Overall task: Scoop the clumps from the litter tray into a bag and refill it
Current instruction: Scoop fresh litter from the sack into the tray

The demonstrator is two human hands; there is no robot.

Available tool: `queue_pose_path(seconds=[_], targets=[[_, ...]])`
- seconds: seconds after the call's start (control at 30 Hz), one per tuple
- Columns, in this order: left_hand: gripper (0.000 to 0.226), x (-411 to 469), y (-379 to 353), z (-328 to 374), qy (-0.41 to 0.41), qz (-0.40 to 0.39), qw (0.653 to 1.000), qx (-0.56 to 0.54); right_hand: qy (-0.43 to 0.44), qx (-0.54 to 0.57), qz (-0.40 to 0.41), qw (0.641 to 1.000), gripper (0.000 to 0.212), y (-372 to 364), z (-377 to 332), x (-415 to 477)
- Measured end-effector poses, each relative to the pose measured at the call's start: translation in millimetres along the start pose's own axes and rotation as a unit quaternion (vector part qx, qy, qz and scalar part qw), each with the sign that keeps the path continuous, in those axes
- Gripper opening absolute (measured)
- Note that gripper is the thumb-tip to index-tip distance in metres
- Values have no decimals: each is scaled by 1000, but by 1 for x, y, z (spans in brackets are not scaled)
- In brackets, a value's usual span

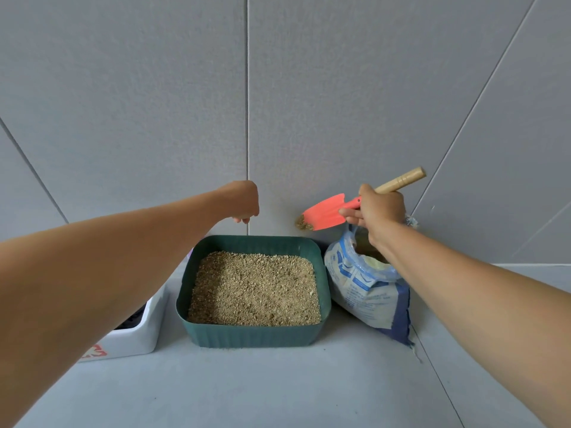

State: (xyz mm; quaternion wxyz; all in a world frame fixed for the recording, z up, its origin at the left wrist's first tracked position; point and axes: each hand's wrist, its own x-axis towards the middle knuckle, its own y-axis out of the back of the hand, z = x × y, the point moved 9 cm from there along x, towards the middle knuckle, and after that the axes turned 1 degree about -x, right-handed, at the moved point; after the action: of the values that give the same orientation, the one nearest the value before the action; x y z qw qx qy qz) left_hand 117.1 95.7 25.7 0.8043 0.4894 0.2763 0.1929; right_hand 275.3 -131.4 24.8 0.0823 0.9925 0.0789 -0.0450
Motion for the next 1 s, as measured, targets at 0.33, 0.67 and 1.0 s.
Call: queue_pose_path(seconds=[0.33, 0.67, 1.0], targets=[[24, 9, -15, 13, -5, -20, 1000, 8, 65, -37, 6, 997, 22, 17, -19, 8], [15, 20, -58, 65, -71, -35, 996, -45, 63, -21, 152, 986, 21, 131, -22, 41], [24, 8, -110, 134, -89, -104, 961, -240, 232, -415, -33, 879, 31, 69, 2, 39]])
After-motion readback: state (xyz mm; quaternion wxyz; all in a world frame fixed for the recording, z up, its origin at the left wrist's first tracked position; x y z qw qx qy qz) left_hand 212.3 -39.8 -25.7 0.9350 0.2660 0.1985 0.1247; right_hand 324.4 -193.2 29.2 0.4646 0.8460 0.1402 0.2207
